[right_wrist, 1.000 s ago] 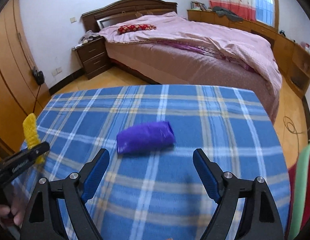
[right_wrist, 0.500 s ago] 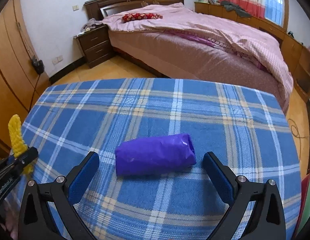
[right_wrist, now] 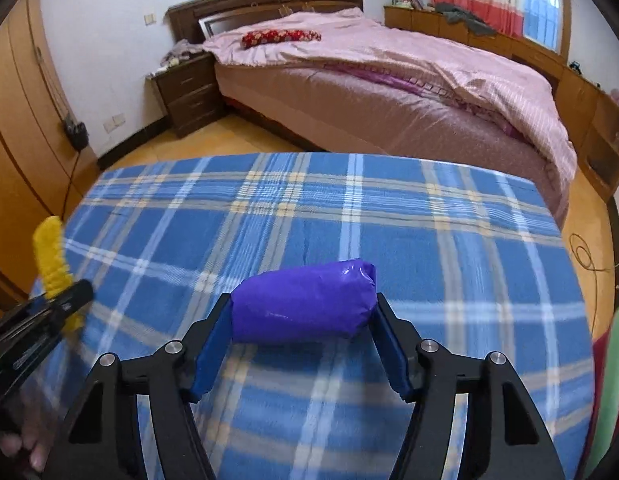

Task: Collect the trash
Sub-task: 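Carry the yellow net and purple bag over the red bucket with both grippers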

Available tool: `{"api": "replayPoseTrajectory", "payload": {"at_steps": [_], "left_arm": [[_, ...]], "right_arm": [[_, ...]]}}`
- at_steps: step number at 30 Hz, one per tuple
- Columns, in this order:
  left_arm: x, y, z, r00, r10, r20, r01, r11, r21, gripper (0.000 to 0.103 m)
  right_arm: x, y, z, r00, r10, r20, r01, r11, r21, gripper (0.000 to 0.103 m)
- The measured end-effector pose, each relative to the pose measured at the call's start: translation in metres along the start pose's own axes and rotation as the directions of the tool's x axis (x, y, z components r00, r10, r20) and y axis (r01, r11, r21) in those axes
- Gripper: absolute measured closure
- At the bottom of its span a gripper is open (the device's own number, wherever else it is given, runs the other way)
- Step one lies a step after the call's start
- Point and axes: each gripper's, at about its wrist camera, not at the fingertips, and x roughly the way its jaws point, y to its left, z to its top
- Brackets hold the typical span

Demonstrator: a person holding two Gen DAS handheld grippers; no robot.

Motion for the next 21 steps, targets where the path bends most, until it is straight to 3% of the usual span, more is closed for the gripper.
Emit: {"api": "replayPoseTrajectory", "payload": {"at_steps": [10, 21], "left_arm": [[-0.013, -0.012, -0.004, 0.998, -0.049, 0.033, 0.047, 0.998, 0.038, 0.078], [-0.042, -0.042, -0.009, 0.990, -0.121, 0.068, 0.111, 0.985, 0.132, 0.078]], "right_arm": [[-0.080, -0.031, -0.038, 0.995, -0.068, 0.069, 0.062, 0.994, 0.086, 0.035], [-0.141, -0.062, -0.065, 0.984, -0.121, 0.129, 0.099, 0.981, 0.164, 0.035]]}}
